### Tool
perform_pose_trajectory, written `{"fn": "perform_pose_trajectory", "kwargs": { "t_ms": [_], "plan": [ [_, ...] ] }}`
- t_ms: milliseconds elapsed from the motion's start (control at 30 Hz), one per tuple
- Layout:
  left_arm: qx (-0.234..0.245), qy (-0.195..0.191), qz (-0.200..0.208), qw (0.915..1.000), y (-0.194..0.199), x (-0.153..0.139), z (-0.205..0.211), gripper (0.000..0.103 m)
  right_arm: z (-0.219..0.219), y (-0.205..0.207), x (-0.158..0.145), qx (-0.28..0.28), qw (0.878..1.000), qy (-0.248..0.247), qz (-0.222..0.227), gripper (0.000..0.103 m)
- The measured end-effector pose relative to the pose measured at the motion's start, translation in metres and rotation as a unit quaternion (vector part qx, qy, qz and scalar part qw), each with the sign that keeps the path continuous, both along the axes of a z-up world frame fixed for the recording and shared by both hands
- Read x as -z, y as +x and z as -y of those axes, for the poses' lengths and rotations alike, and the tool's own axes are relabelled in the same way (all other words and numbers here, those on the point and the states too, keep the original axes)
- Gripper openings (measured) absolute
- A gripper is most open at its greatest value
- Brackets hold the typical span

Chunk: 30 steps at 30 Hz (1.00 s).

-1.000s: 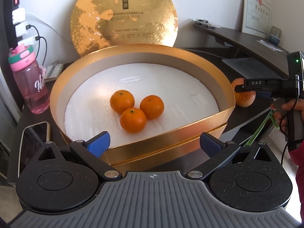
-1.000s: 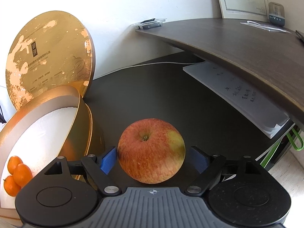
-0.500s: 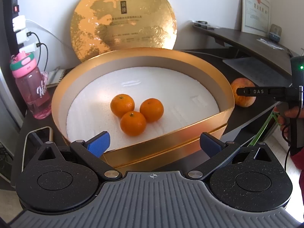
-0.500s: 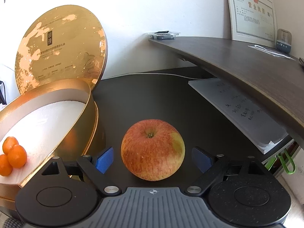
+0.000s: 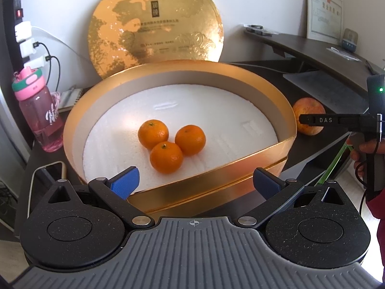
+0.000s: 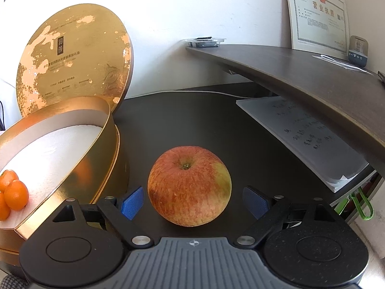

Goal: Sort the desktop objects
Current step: 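Close the right gripper around the red apple and lift it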

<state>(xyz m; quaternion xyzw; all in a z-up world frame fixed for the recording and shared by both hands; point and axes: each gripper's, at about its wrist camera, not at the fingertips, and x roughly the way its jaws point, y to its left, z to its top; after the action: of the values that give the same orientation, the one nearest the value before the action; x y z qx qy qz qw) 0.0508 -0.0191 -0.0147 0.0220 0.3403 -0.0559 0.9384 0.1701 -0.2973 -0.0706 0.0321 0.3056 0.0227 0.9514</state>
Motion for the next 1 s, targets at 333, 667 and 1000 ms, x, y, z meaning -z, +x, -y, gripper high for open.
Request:
{"fn": "perform_pose_trajectory", "kwargs": {
  "t_ms": [333,667,1000],
  "plan": [
    [-0.004,-0.002,-0.002,1.0,0.001,0.001,-0.002,0.103,-0.005,0.0,0.003,-0.008,1.0,-0.01,0.003,0.09],
    [-0.004,-0.006,-0.004,1.0,0.004,0.002,-0.003,0.103,-0.019,0.003,0.009,-0.014,0.999,-0.048,0.015,0.091],
    [-0.004,-0.003,-0.003,1.0,0.006,0.002,-0.005,0.103,-0.021,0.017,0.013,0.015,0.998,-0.056,0.021,0.083]
  ]
}}
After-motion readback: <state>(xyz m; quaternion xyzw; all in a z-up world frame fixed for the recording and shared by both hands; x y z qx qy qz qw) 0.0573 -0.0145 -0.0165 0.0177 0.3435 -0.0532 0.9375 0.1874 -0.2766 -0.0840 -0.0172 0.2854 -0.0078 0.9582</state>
